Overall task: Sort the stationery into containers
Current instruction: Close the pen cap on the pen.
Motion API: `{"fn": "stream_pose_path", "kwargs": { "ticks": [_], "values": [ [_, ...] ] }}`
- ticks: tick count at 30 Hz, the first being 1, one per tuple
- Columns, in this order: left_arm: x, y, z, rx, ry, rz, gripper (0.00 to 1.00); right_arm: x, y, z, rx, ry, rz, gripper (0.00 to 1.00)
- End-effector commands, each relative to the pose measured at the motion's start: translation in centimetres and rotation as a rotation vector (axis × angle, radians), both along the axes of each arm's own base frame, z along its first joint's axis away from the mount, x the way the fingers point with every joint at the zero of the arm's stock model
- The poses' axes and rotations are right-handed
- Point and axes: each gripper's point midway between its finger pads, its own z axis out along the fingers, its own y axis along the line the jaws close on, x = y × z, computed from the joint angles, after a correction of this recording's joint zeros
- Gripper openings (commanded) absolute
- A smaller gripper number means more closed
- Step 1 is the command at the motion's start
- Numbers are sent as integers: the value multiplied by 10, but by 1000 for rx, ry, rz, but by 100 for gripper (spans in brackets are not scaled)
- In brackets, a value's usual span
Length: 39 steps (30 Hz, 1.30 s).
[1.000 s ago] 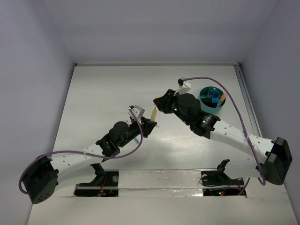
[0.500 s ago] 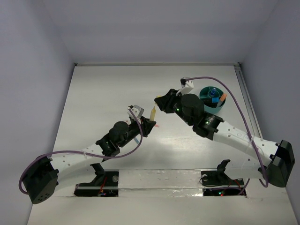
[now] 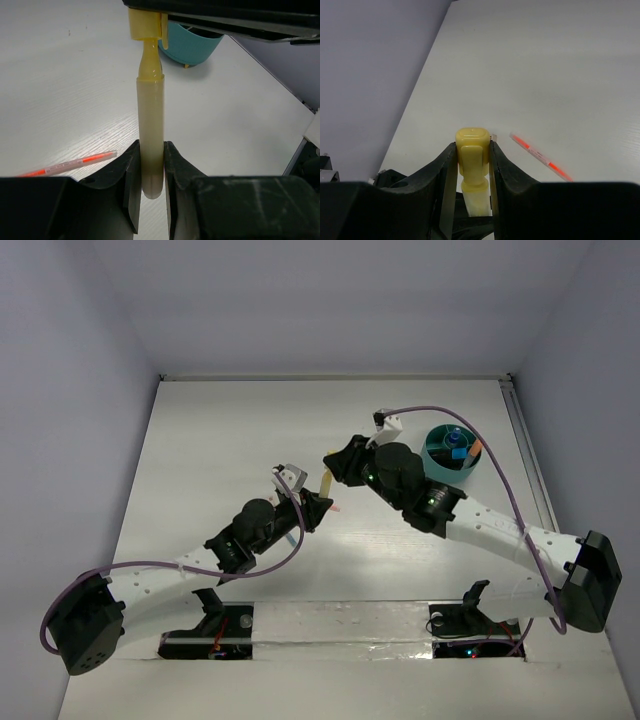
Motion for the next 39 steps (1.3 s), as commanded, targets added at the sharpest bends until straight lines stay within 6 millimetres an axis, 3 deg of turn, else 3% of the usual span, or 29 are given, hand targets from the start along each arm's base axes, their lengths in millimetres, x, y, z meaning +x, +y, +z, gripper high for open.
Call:
{"fn": "stream_pose_path", "kwargs": {
  "ticks": [1,9,17,24,31,39],
  "values": [
    [3,2,11,-24,-33,15,0,-2,8,18,32,-41,19,3],
    [6,9,14,-37,-29,43,0,-11,9,8,19,-26,32,2],
    [6,14,20,-66,-32,49,0,-16,10,-14,-1,9,40,2],
    [5,15,20,-69,-33,49,0,-19,15,-15,17,6,34,2],
    [9,20,21,-73,-34,76,0,-36,32,-22,9,26,83,2],
    [10,22,21,-75,-33,89,0,-50,29,-35,13,96,121,2]
  ]
}}
